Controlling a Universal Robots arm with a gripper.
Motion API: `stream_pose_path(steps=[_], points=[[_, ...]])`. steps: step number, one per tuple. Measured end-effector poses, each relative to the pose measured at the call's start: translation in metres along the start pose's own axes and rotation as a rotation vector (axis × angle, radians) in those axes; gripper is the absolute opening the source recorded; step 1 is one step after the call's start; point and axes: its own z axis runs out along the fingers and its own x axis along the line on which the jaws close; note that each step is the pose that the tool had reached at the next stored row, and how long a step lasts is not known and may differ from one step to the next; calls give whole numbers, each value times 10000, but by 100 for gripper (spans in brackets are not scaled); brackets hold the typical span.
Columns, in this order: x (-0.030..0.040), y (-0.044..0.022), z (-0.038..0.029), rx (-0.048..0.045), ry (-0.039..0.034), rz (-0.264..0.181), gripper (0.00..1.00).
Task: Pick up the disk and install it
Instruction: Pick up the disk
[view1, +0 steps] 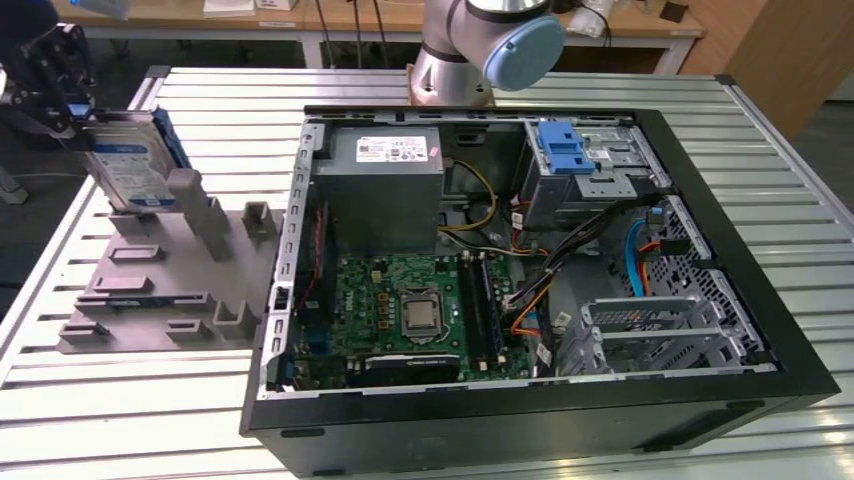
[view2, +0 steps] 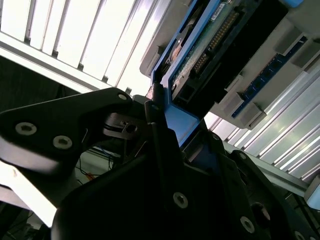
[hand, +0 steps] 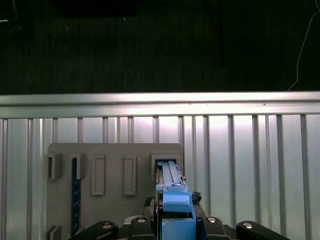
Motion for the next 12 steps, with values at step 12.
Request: stream_pose_path(steps=[12], points=[[-6, 1, -29, 0, 0, 0, 36]])
